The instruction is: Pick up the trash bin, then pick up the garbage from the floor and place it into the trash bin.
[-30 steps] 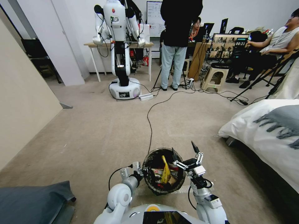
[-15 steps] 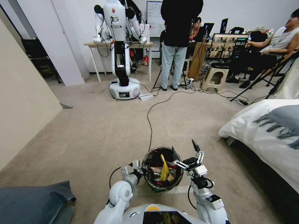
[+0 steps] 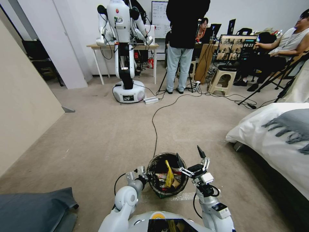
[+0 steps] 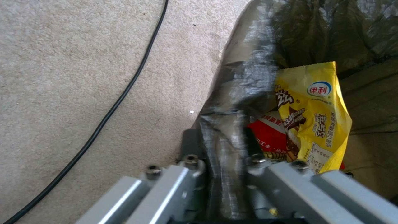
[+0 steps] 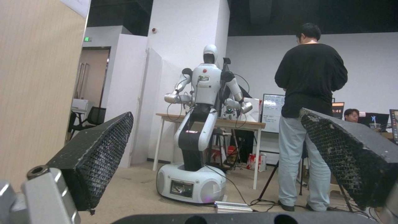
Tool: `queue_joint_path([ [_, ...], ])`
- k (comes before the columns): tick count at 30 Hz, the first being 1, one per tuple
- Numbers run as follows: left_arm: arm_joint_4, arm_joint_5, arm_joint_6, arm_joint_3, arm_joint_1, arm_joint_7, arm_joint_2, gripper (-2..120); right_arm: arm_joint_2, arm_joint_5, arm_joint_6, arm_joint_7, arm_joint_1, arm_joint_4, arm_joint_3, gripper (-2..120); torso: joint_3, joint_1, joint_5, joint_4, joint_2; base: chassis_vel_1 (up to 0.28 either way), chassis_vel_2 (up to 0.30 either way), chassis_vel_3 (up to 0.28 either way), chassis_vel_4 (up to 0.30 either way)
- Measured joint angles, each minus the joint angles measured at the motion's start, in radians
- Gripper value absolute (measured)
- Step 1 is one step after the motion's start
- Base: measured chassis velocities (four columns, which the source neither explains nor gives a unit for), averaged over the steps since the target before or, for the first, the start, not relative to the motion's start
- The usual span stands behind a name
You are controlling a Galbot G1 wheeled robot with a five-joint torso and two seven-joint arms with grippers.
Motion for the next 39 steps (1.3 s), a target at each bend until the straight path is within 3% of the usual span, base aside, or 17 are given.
queue_joint_path([
  [7,0.008,-0.001,-0.005,-0.002,-0.003,0.000,-0.004,43,-0.001,0.006,0.003,-0.004,0.002,-0.007,0.001,100,0.000,0.000,-0.0001,-0.0001,0.000,0.000,0.000,0.000,0.000],
  [23,0.009,0.024,-0.038,-0.008,-0.009,0.029,0.006,95,0.005,0.001,0.005,-0.018,0.000,-0.019,-0.022,100,0.000,0.000,-0.0002,-0.0002,0.000,0.000,0.000,0.000,0.000],
  [39,-0.068,0.046,-0.054,-0.024,0.005,0.040,0.023,97,0.008,-0.003,0.008,-0.024,0.004,-0.021,-0.027,100,0.000,0.000,-0.0001,-0.0001,0.000,0.000,0.000,0.000,0.000],
])
